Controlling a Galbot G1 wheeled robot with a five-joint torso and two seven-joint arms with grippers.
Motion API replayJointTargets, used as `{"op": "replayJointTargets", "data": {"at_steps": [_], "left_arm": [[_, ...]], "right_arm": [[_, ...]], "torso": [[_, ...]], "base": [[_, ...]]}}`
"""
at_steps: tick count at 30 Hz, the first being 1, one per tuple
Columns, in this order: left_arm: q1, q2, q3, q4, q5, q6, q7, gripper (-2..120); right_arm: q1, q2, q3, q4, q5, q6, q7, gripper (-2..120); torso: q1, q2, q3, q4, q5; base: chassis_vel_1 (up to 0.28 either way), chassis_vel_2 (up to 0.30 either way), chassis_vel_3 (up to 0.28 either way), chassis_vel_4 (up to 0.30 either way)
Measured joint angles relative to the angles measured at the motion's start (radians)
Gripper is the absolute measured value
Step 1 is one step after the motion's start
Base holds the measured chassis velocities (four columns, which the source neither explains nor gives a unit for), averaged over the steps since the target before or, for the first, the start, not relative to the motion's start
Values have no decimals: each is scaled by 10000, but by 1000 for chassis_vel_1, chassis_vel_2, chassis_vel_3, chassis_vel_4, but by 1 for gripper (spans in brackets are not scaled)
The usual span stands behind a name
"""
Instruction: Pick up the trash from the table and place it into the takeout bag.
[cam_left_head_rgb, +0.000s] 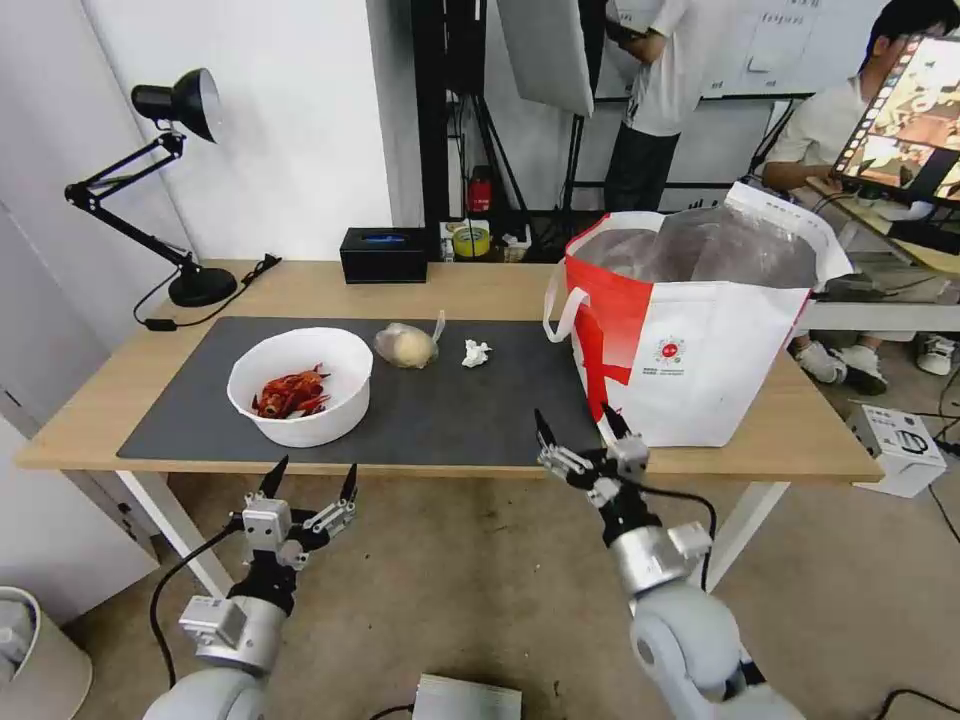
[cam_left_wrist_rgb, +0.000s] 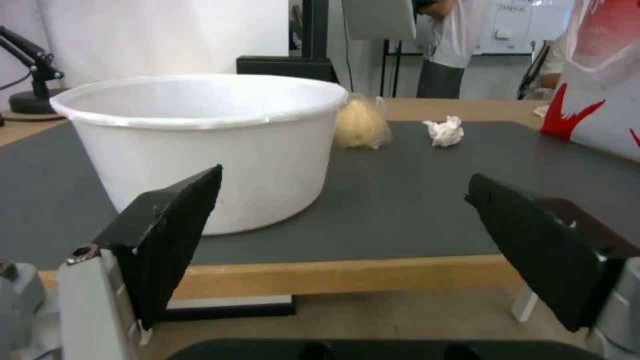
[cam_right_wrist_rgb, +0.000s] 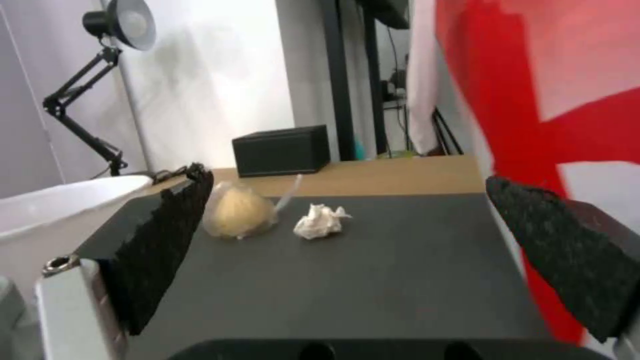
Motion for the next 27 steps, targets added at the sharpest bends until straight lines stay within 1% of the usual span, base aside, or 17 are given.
{"op": "replayJointTargets", "data": {"at_steps": [2, 4, 5, 7, 8, 11, 12, 15, 16, 19, 20, 24, 25, 27], "left_arm": [[56, -49, 0, -30, 55, -9, 0, 100], [179, -200, -11, -104, 182, -27, 0, 100], [179, -200, -11, -104, 182, -27, 0, 100], [281, -343, -37, -149, 284, -51, 0, 100], [281, -343, -37, -149, 284, -51, 0, 100], [378, -547, -75, -159, 413, -66, 0, 100], [378, -547, -75, -159, 413, -66, 0, 100], [510, -799, -110, -164, 557, -136, -1, 100], [510, -799, -110, -164, 557, -136, -1, 100], [614, -1040, -144, -164, 714, -210, 0, 100], [614, -1040, -144, -164, 714, -210, 0, 100], [707, -1380, -190, -278, 833, -247, 0, 100], [707, -1380, -190, -278, 833, -247, 0, 100], [747, -1474, -190, -334, 894, -254, 4, 100]], "right_arm": [[250, 20, -114, -135, 47, -61, 47, 100], [893, 90, -298, -440, 190, -291, 107, 100], [893, 90, -298, -440, 190, -291, 107, 100], [1795, 104, -569, -899, 414, -444, 210, 100], [1795, 104, -569, -899, 414, -444, 210, 100], [3027, 108, -1028, -1725, 664, -657, 443, 100], [3027, 108, -1028, -1725, 664, -657, 443, 100], [3928, 214, -1392, -2505, 909, -871, 584, 100], [3928, 214, -1392, -2505, 909, -871, 584, 100], [4647, 343, -1803, -3280, 1040, -1042, 694, 100], [4647, 343, -1803, -3280, 1040, -1042, 694, 100], [5609, 532, -2334, -4257, 1115, -1400, 878, 100], [5609, 532, -2334, -4257, 1115, -1400, 878, 100], [6118, 701, -2544, -4727, 1225, -1621, 1021, 100]], "torso": [[0, 0, 0, 1, -1], [0, 0, 0, -1, 0], [0, 0, 0, -1, 0], [0, 0, 0, 1, -1], [0, 0, 0, 1, -1], [2, 0, 0, 1, -2], [2, 0, 0, 1, -2], [2, 0, 0, 1, -3], [2, 0, 0, 1, -3], [2, -1, 0, 0, -1], [2, -1, 0, 0, -1], [2, 0, 0, 0, -1], [2, 0, 0, 0, -1], [2, -1, 0, 1, -1]], "base": [[0, 0, 0, 0], [0, 0, 0, 0], [0, 0, 0, 0], [0, 0, 0, 0], [0, 0, 0, 0], [0, 0, 0, 0], [0, 0, 0, 0], [0, 0, 0, 0], [0, 0, 0, 0], [0, 0, 0, 0], [0, 0, 0, 0], [0, 0, 0, 0], [0, 0, 0, 0], [0, 0, 0, 0]]}}
